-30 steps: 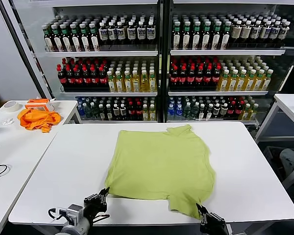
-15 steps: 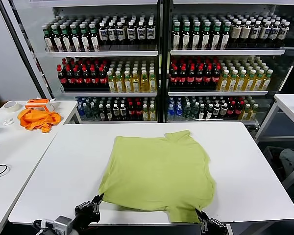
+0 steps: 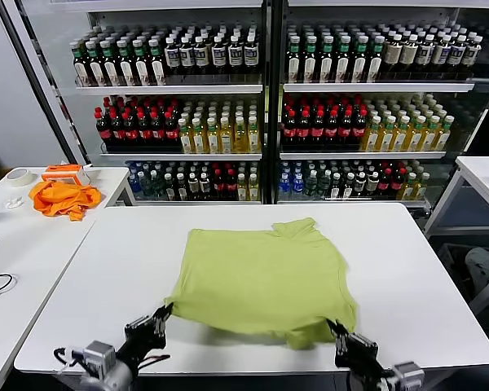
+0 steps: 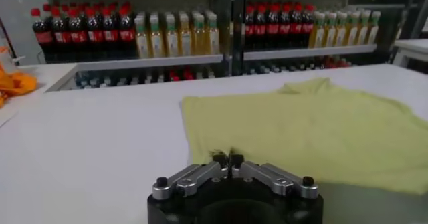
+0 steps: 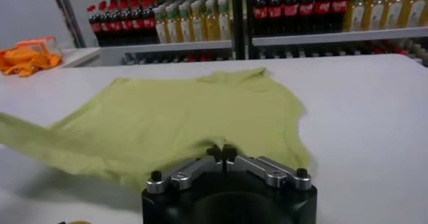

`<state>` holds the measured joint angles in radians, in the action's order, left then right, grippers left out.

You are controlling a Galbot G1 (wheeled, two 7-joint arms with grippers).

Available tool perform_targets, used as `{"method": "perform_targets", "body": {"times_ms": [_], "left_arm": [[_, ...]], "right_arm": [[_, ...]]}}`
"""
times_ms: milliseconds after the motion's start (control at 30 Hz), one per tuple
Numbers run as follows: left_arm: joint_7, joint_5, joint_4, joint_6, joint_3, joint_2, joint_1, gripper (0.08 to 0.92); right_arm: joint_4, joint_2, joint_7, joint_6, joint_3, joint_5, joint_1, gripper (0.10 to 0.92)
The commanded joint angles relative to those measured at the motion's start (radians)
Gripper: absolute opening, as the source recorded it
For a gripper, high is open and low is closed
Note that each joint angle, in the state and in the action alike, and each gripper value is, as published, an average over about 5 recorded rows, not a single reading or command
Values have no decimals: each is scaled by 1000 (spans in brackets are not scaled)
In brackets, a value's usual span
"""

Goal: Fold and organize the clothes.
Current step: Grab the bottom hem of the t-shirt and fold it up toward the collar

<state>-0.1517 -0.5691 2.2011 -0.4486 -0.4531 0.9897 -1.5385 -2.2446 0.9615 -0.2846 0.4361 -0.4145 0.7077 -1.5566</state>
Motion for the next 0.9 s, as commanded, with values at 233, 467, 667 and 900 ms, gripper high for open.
{"method": "perform_targets", "body": {"times_ms": [233, 467, 667, 900], "left_arm": [[28, -108, -298, -1, 109, -6, 335, 82], [41, -92, -343, -1, 153, 11, 384, 82], [49, -78, -381, 2, 196, 20, 424, 82], [32, -34, -434, -7, 227, 37, 463, 82]], "right_arm": [[156, 36, -15, 66, 47, 57, 211, 105], [202, 54, -14, 67, 65, 43, 244, 105], [222, 56, -15, 69, 65, 36, 249, 105], [240, 67, -10, 81, 76, 23, 265, 144]]}}
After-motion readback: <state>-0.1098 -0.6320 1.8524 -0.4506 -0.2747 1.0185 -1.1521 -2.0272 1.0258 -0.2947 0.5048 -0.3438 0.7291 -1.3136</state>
